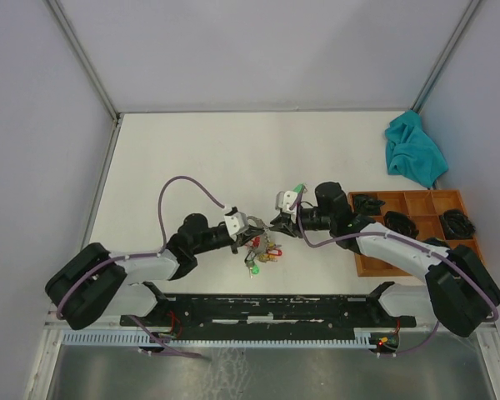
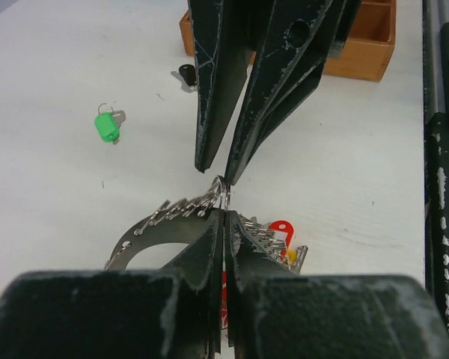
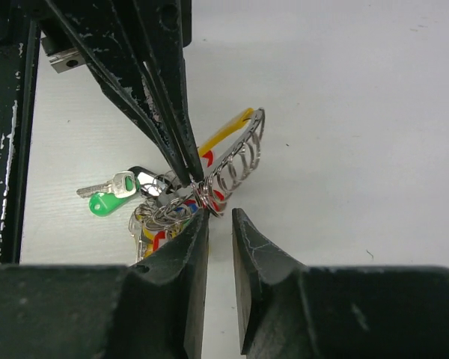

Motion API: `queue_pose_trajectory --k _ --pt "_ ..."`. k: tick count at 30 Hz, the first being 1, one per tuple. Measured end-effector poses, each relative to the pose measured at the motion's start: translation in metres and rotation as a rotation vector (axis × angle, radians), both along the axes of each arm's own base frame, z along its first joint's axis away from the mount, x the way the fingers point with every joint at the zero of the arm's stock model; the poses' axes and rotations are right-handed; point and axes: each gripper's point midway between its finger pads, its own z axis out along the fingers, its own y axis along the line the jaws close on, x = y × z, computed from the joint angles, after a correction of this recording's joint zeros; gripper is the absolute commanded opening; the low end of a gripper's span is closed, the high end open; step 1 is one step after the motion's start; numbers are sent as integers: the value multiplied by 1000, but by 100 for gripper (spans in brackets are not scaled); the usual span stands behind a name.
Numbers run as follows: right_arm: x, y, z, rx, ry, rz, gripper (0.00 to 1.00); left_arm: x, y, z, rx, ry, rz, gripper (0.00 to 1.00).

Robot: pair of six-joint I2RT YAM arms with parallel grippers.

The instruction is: Put the keys on the keyring

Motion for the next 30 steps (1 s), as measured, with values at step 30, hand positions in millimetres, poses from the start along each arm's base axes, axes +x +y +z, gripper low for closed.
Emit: queue_pose_trajectory --k 30 --pt "5 15 -9 122 -17 10 34 13 20 0 558 -50 140 3"
